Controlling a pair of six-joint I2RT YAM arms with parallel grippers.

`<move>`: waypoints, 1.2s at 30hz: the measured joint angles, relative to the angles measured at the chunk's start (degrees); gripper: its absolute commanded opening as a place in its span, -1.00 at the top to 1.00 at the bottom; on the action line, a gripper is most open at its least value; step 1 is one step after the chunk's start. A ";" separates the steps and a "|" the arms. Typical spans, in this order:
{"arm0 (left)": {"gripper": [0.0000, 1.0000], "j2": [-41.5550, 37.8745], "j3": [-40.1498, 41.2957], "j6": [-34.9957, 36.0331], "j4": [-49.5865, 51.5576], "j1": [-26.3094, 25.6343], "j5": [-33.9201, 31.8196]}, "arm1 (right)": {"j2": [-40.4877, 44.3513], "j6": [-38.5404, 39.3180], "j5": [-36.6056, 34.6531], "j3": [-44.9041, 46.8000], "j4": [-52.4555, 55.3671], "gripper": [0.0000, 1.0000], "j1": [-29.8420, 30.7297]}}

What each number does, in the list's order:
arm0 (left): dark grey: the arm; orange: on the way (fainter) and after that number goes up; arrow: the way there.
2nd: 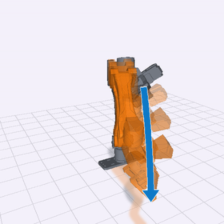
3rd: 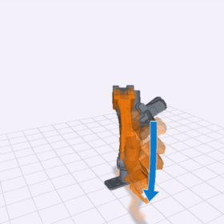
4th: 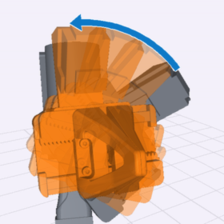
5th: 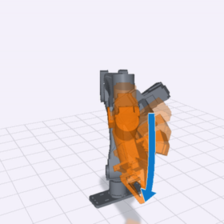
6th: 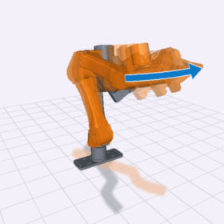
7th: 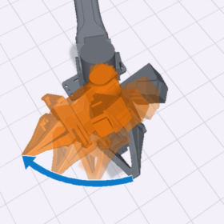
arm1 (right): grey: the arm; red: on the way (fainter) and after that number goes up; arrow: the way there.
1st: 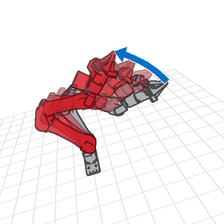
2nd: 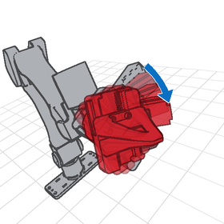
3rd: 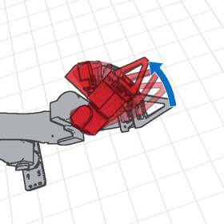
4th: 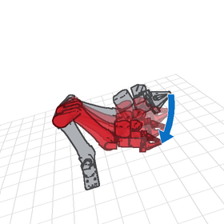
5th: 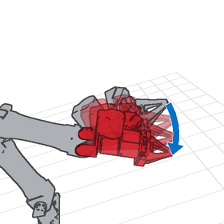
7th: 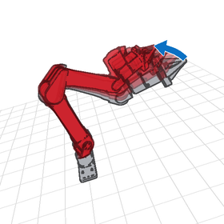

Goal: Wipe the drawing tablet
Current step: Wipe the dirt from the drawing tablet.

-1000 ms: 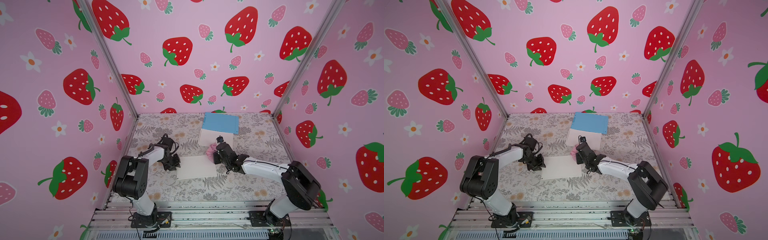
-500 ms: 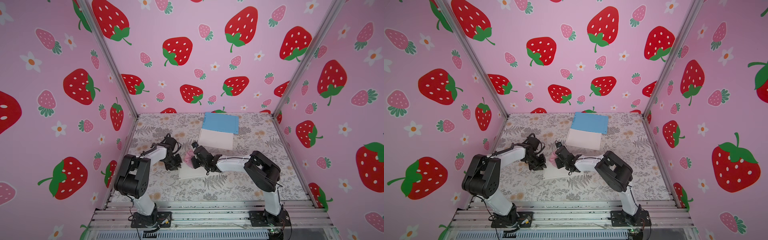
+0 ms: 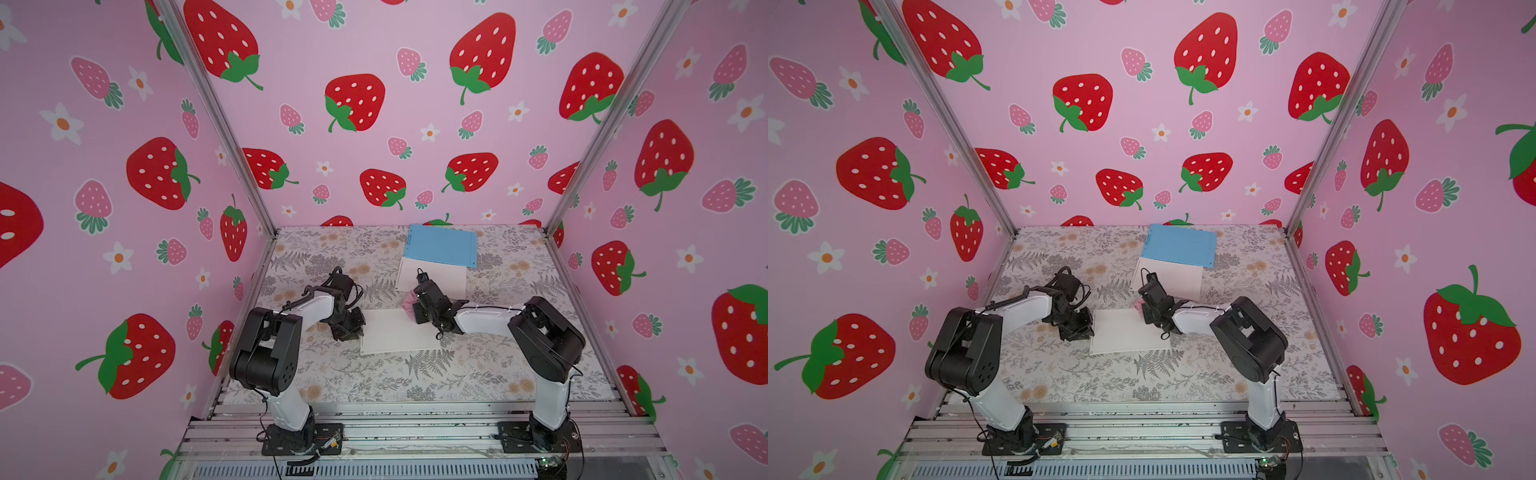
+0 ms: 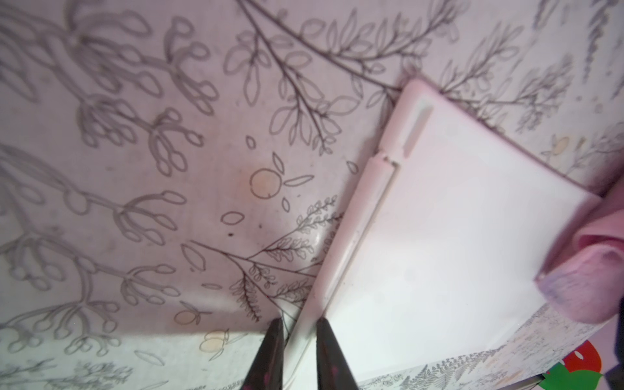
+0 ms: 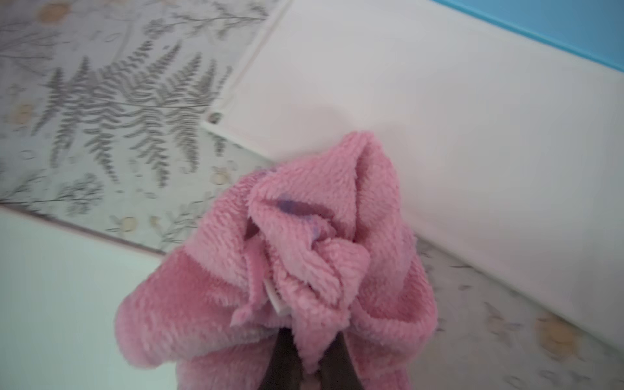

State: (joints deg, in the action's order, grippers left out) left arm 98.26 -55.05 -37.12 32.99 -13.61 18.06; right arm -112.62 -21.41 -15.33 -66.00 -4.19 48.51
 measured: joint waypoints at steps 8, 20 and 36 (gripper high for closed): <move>0.66 0.26 0.00 -0.96 -0.87 -0.20 1.09 | 0.13 -3.41 4.83 1.97 0.02 1.00 -0.48; 0.67 0.31 0.50 -2.73 -2.56 -0.66 2.40 | 2.73 -2.25 4.48 2.03 3.37 1.00 4.00; 0.69 0.37 0.94 -3.69 -4.09 -1.55 3.43 | 5.75 -3.23 7.39 4.59 6.27 1.00 3.78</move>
State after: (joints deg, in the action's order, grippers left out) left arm 98.63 -54.11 -40.82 28.91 -15.16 21.50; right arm -106.87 -24.64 -7.94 -61.41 2.09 52.29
